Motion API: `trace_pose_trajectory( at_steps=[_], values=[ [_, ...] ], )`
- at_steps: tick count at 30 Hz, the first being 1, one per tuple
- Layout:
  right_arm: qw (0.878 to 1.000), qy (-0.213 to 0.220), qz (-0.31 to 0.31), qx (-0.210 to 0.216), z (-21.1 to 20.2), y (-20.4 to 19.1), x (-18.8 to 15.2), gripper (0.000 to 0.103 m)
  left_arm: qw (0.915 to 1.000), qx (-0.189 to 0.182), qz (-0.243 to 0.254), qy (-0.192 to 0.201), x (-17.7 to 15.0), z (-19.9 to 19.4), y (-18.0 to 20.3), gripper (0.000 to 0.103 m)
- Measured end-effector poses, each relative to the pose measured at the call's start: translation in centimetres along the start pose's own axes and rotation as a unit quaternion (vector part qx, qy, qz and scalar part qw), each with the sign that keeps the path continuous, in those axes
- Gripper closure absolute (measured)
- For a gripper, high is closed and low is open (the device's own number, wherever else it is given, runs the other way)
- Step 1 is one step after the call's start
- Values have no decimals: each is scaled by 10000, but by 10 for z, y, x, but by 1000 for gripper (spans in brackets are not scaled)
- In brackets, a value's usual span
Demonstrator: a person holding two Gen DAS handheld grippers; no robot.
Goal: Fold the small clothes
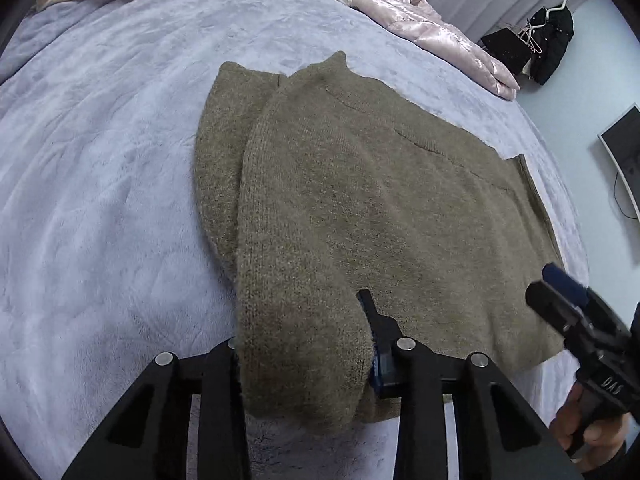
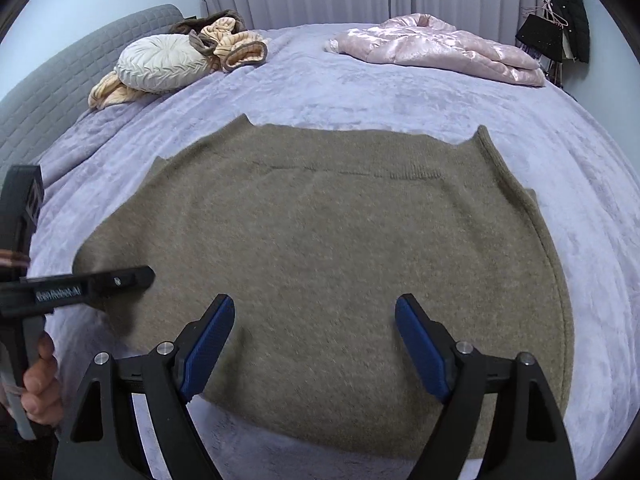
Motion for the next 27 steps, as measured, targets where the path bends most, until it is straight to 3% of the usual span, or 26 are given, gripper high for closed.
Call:
trace_pose_trajectory(
  at_steps=[3, 8, 15, 22, 27],
  values=[
    [9993, -130, -44, 347, 5, -15, 30, 18, 9997, 158, 83, 169, -1, -4, 3, 72],
    [9892, -735, -26, 1266, 35, -56, 80, 18, 9986, 217, 131, 454, -5, -8, 4, 72],
    [9709, -1702, -620, 1565, 101, -133, 119, 18, 9975, 299, 284, 573, -6, -8, 7, 72],
    [9566, -2382, -1066, 1293, 153, -189, 129, 18, 9956, 461, 509, 642, -9, -9, 11, 72],
    [9494, -2548, -1632, 845, 170, -212, 132, 18, 9945, 505, 633, 671, -9, -9, 18, 72]
  ],
)
Point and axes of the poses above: each gripper's, at about its wrist camera, not at the fingertips, and z roughly the way its jaws point, y to its right, x to its top, the point moved 5 cm from there along z, roughly the way its jaws point
